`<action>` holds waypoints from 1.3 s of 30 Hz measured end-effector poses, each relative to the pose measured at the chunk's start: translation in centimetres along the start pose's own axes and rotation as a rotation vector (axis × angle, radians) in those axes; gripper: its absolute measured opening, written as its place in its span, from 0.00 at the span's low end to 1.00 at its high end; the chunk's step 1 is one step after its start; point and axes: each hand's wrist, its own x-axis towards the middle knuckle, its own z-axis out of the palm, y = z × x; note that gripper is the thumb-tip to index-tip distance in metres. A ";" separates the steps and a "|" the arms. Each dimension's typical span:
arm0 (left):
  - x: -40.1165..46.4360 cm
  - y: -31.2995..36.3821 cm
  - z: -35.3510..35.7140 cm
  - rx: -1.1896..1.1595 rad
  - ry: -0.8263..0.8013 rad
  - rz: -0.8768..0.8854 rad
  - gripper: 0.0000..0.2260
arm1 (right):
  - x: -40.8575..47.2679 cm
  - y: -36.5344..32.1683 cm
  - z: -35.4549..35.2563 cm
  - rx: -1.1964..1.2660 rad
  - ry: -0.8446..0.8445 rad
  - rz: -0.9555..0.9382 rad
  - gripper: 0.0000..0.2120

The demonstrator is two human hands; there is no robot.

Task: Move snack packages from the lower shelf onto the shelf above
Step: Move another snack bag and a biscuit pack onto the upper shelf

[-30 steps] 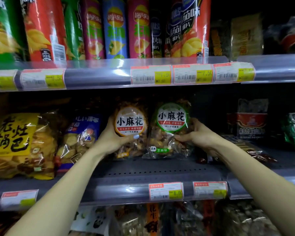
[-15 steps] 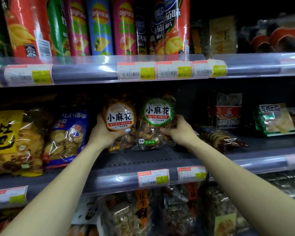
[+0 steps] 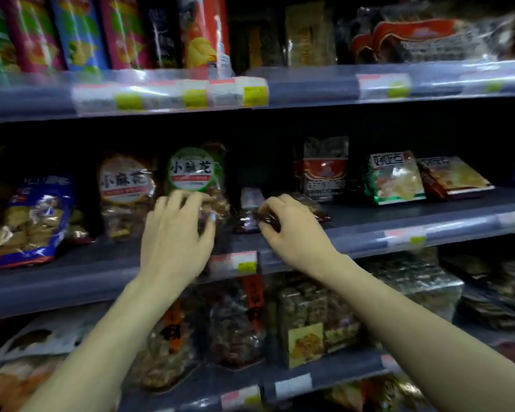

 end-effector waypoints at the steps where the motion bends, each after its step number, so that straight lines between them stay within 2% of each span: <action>1: -0.8 2.2 0.6 -0.005 -0.021 0.053 0.13 | -1.5 1.6 -1.3 -0.023 -0.016 -0.006 0.11; 5: -4.0 11.7 4.0 -0.076 -0.129 0.235 0.09 | -7.8 9.2 -6.2 -0.113 -0.065 0.013 0.11; 8: -6.2 18.8 7.7 -0.158 -0.332 0.276 0.10 | -12.2 15.2 -9.1 -0.161 -0.108 0.090 0.11; 11: -7.3 25.0 12.8 -0.117 -0.556 0.321 0.13 | -16.0 21.3 -11.6 -0.253 -0.234 0.215 0.12; 14: -7.7 30.3 17.8 -0.107 -0.693 0.354 0.14 | -18.8 27.5 -14.0 -0.298 -0.318 0.340 0.11; 19: -7.4 38.2 24.9 -0.152 -0.792 0.382 0.16 | -21.8 37.4 -16.4 -0.368 -0.365 0.465 0.12; 21: -6.9 40.9 27.7 -0.141 -0.806 0.403 0.16 | -22.4 41.2 -17.1 -0.396 -0.378 0.475 0.12; 25: -5.7 45.4 32.7 -0.132 -0.819 0.438 0.17 | -22.5 47.9 -18.7 -0.483 -0.428 0.456 0.17; 29: -4.7 49.5 36.6 -0.127 -0.854 0.413 0.19 | -22.6 53.5 -20.1 -0.507 -0.457 0.491 0.22; 33: -4.3 53.6 40.4 -0.119 -0.909 0.364 0.27 | -23.3 58.7 -21.5 -0.490 -0.481 0.539 0.21; 36: -3.8 56.4 43.2 -0.153 -0.942 0.254 0.35 | -23.5 62.6 -22.3 -0.461 -0.478 0.548 0.22; 39: -3.3 58.6 45.7 -0.251 -0.998 0.073 0.42 | -23.4 66.0 -23.1 -0.434 -0.514 0.537 0.24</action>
